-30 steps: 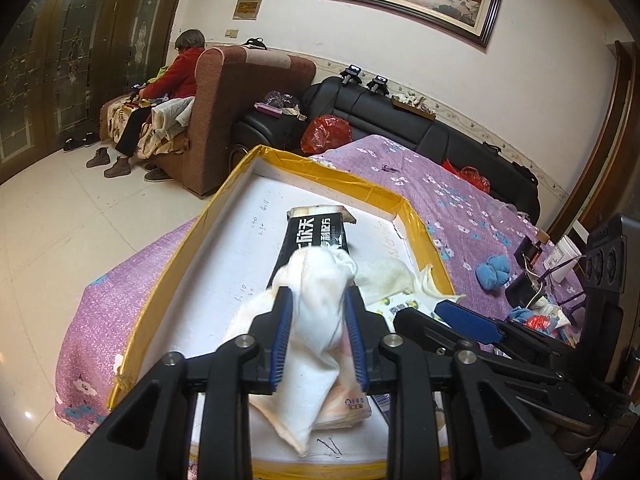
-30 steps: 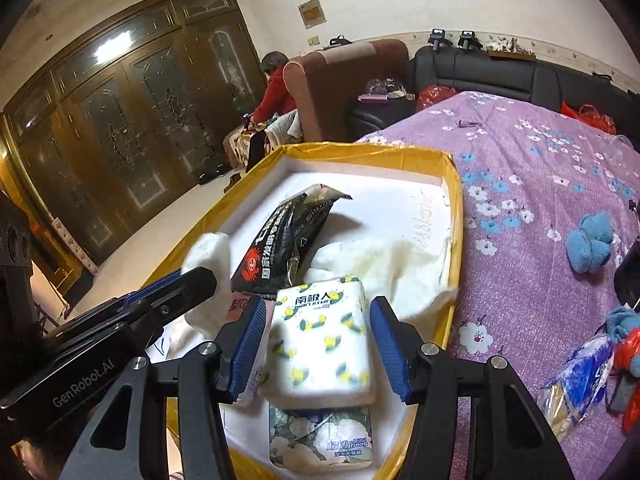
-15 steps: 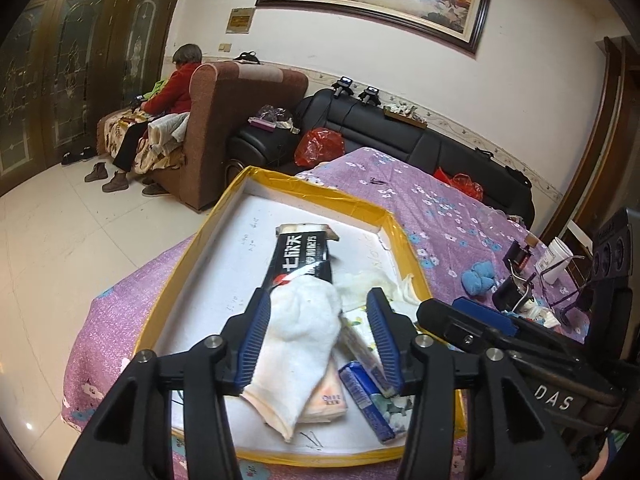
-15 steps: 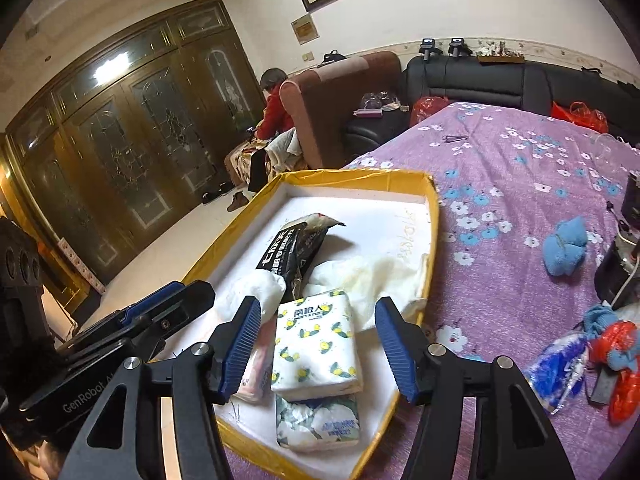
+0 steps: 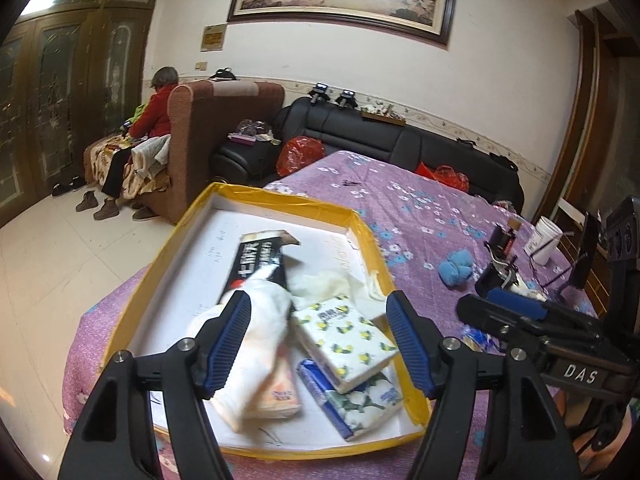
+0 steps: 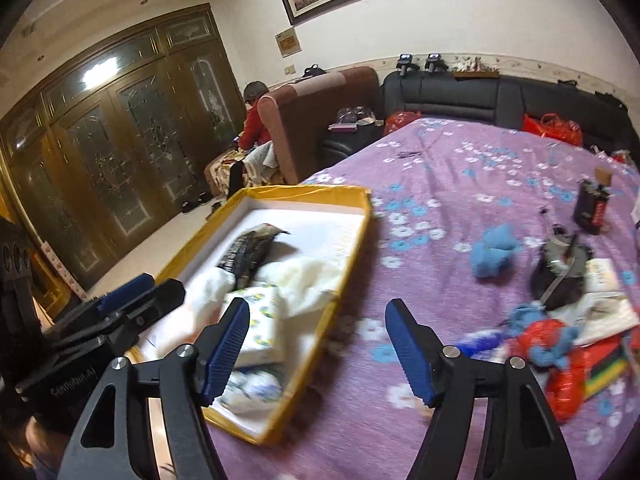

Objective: Organize soft objects
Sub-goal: 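Grasp the blue-patterned bag with the left gripper while the right gripper grasps the red plastic bag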

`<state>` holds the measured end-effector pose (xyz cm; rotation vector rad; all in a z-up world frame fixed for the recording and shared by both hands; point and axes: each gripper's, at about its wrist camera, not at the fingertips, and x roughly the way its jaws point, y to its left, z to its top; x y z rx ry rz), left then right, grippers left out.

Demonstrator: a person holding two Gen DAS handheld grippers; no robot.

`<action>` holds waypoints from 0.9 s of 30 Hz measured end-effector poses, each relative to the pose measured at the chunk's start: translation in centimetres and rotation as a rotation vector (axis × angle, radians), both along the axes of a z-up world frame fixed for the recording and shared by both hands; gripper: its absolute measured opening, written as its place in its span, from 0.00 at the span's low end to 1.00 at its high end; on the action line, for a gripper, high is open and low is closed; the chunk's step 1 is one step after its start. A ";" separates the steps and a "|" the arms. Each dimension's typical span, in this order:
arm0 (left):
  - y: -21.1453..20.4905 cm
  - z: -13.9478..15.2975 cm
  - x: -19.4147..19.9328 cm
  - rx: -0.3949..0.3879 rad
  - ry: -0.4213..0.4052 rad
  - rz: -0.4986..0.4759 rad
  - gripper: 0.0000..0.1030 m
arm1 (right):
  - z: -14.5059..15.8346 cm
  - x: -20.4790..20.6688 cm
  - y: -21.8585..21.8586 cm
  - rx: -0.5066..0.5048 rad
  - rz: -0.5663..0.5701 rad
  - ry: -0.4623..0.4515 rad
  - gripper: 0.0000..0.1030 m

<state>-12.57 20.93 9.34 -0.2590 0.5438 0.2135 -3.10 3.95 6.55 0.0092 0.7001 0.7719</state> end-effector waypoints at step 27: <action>-17.0 -5.8 11.7 0.171 0.328 -0.346 0.67 | -2.6 6.8 -18.4 0.222 -0.373 0.237 0.75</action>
